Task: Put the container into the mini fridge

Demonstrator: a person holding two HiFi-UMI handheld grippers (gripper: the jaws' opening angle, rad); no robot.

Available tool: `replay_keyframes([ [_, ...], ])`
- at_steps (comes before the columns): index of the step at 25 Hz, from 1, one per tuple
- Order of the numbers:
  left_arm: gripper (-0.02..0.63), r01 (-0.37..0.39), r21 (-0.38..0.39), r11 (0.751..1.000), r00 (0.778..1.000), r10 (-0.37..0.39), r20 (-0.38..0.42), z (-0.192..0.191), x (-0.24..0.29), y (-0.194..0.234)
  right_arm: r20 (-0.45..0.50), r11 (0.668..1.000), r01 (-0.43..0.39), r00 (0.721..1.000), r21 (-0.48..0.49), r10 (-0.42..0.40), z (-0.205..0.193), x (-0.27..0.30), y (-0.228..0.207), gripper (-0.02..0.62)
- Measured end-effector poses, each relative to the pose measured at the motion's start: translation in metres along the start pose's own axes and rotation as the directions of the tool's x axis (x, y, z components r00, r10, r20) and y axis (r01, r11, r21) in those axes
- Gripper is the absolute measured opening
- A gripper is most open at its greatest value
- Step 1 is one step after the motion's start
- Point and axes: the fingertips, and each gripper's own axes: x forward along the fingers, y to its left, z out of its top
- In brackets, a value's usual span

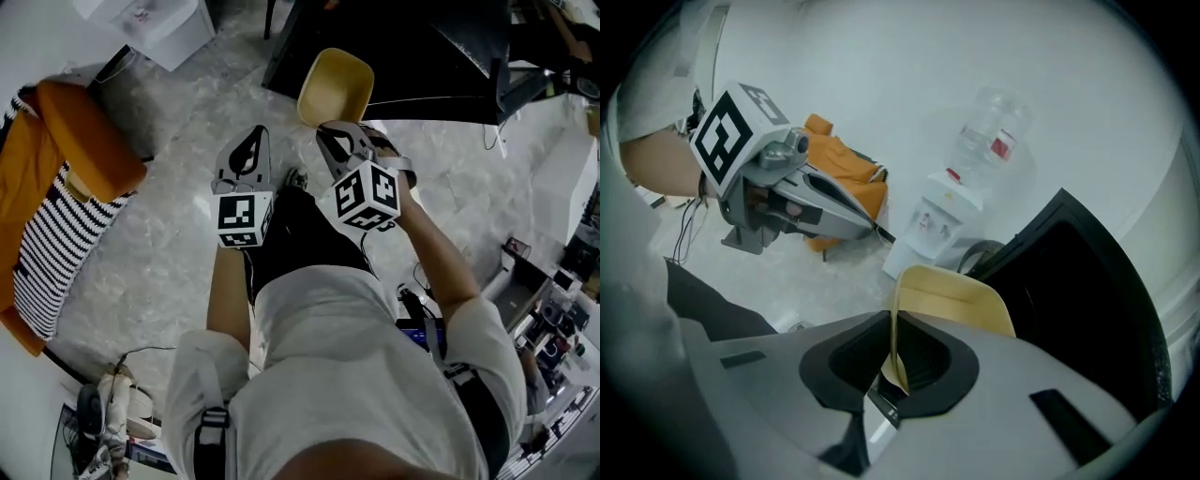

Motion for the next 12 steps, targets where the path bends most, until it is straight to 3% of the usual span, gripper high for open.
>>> replay_keyframes([
  [4,0.012,0.094,0.098,0.991,0.996,-0.094,-0.003,-0.006,0.025,0.000,0.000,0.997,0.000,1.000,0.077,0.000,0.003,0.005,-0.005,0.052],
  [7,0.011,0.115,0.166,0.979,0.993,-0.117,0.006,-0.013,0.049,-0.008,-0.029,0.996,0.017,0.999,0.082,-0.015,-0.008,0.015,-0.012,0.052],
  [12,0.012,0.140,0.170,0.975,0.990,-0.137,-0.031,-0.053,0.077,-0.011,-0.052,0.995,-0.003,0.999,0.098,0.008,-0.026,0.043,-0.013,0.052],
])
